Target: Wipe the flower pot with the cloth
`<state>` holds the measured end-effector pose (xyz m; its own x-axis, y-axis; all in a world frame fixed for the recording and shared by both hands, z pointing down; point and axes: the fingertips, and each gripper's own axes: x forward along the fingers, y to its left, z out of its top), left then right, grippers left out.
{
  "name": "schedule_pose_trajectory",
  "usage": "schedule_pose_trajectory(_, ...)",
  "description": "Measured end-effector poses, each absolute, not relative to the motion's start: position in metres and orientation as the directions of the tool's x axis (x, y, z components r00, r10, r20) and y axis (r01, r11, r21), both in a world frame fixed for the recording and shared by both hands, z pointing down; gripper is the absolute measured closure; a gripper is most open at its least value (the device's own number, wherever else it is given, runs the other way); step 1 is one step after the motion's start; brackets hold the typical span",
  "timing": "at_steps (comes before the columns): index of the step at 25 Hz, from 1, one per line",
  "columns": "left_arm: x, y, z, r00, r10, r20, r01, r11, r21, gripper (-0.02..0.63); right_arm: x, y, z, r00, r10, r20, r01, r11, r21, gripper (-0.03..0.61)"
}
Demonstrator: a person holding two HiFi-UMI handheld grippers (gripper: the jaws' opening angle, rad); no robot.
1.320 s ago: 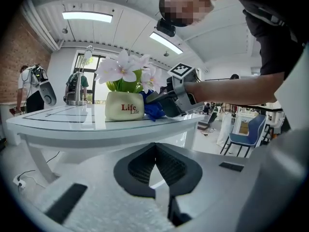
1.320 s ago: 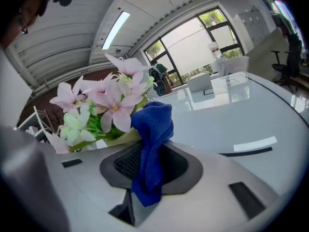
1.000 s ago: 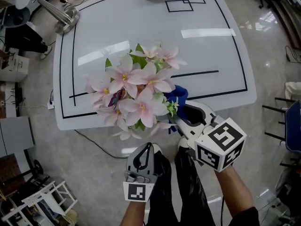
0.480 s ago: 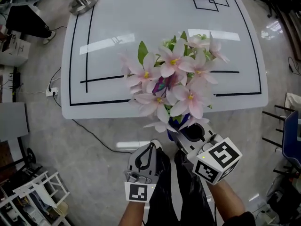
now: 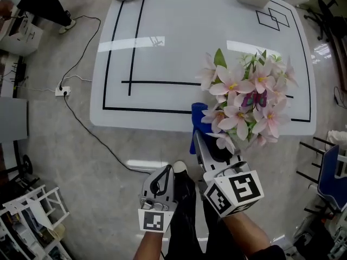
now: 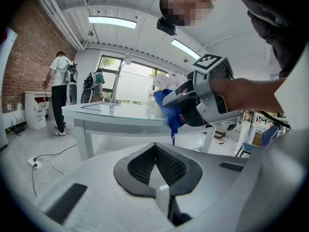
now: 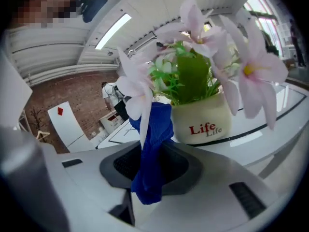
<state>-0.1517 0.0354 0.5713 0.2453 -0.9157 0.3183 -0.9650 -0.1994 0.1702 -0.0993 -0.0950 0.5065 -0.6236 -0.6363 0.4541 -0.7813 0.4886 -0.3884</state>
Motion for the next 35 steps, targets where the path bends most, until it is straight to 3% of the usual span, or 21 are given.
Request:
schedule_pose_trajectory(9,-0.206,0.029,0.558,0.196,-0.936,0.292,-0.971,-0.145,0.188,0.607,-0.148,-0.137,0.487,-0.554,-0.743,0.375,-0.818,0.403,-0.410,0.480)
schedule_pose_trajectory(18,-0.225,0.016,0.557,0.213,-0.934,0.288,-0.968,-0.162,0.191,0.607,-0.136,-0.164,0.500,-0.434,-0.798,0.417,-0.854,0.217,-0.473,0.480)
schedule_pose_trajectory(35,-0.175,0.008,0.546,0.296,-0.911,0.287,-0.951,-0.253,0.177,0.607,-0.090,-0.115,0.500,-0.437,-0.790,0.430,-0.883,0.286,-0.373,0.480)
